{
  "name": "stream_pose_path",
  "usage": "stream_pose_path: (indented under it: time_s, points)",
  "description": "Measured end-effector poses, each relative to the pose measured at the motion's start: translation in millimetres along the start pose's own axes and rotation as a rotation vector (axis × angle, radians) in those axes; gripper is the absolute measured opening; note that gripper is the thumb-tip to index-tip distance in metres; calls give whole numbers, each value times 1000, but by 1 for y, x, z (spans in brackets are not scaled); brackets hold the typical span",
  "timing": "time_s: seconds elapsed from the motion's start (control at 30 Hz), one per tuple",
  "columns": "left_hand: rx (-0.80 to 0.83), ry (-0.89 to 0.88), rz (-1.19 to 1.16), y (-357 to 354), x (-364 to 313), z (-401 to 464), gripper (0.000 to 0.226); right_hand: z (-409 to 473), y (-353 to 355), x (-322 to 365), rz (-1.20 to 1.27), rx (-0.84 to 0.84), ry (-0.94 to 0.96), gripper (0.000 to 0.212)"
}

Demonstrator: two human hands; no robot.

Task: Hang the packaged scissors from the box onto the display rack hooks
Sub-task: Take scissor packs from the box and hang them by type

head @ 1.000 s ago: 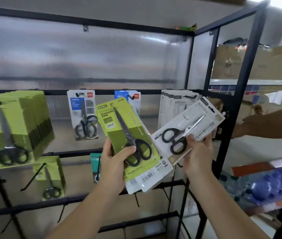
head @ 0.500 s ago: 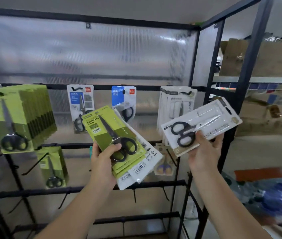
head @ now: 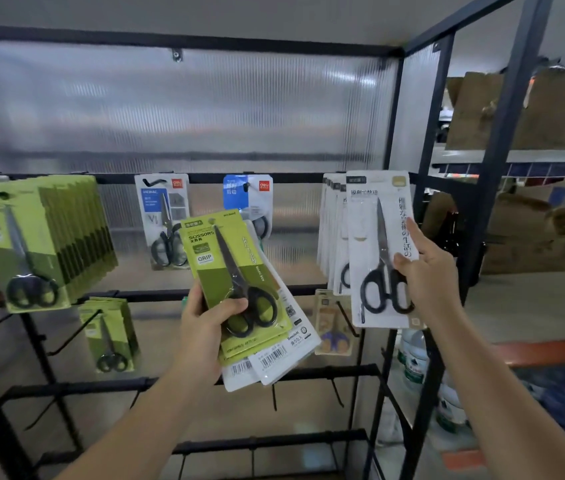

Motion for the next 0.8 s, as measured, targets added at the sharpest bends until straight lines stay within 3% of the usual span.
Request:
stream_pose_path:
  time_s: [0.43, 0.7, 0.8]
  points:
    - [36, 0, -31, -11, -4, 9, 48, 8, 22, 11, -294, -27, -94, 56]
    - [67, -19, -42, -21, -8, 11, 48, 29, -8, -4, -327, 34, -152, 64]
    - [96, -15, -77, -23, -5, 10, 48, 21, -11, 0, -534, -128, -27, 60]
Point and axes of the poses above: each hand's wrist, its own z-axis towards the middle knuckle, its own y-axis out of the back of the hand, x = y × z, the point moved 9 cm from there along z, towards the middle knuckle, and after that the axes turned 14 degrees about -y, right-handed, at the moved point
